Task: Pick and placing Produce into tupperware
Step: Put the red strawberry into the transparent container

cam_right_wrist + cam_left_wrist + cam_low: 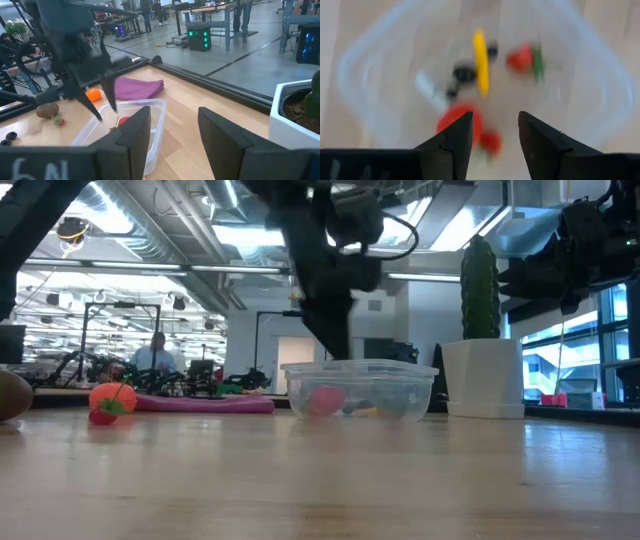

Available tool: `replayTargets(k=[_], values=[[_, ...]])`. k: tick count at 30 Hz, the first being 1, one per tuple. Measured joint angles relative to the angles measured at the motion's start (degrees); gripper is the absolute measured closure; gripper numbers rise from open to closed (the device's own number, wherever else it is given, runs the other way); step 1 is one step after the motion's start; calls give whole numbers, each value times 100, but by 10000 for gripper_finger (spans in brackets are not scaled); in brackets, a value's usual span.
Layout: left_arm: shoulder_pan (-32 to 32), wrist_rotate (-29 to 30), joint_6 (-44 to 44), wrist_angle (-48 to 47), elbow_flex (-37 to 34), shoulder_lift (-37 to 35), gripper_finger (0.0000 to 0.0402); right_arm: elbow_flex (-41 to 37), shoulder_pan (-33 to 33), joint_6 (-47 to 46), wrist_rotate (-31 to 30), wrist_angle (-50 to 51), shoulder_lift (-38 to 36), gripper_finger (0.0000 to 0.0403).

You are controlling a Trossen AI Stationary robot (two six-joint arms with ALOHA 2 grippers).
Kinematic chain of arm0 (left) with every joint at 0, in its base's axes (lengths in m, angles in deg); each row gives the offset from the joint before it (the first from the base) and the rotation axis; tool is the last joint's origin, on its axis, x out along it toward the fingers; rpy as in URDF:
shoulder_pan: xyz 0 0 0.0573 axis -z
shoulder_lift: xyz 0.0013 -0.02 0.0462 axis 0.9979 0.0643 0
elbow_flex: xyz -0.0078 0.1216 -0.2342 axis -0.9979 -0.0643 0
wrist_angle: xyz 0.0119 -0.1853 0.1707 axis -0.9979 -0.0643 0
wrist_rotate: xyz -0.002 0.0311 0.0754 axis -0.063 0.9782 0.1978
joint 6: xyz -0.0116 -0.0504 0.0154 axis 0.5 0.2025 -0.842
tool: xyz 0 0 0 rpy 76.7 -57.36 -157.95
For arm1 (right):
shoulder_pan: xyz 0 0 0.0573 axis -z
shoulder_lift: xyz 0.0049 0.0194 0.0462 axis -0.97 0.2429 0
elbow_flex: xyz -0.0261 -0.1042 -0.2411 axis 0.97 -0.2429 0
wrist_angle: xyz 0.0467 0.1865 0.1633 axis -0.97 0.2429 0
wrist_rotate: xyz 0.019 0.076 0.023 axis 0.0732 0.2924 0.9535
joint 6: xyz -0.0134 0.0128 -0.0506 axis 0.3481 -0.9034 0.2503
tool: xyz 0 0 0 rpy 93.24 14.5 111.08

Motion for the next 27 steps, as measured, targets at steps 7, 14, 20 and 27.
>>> replayTargets(k=[7,14,20,27], values=[[179,-1,2,-3205,1158,-140,265,0,-1,-3,1,11,-1,234],[477,-20,249,-4101,901,-876,279,0,-1,16,-1,32,-2,234],[764,229,1149,-3940,281,-2092,290,0,2,9,-1,42,-2,234],[1278,1252,2513,-3091,-652,-3401,304,0,1,23,-1,25,-2,234]])
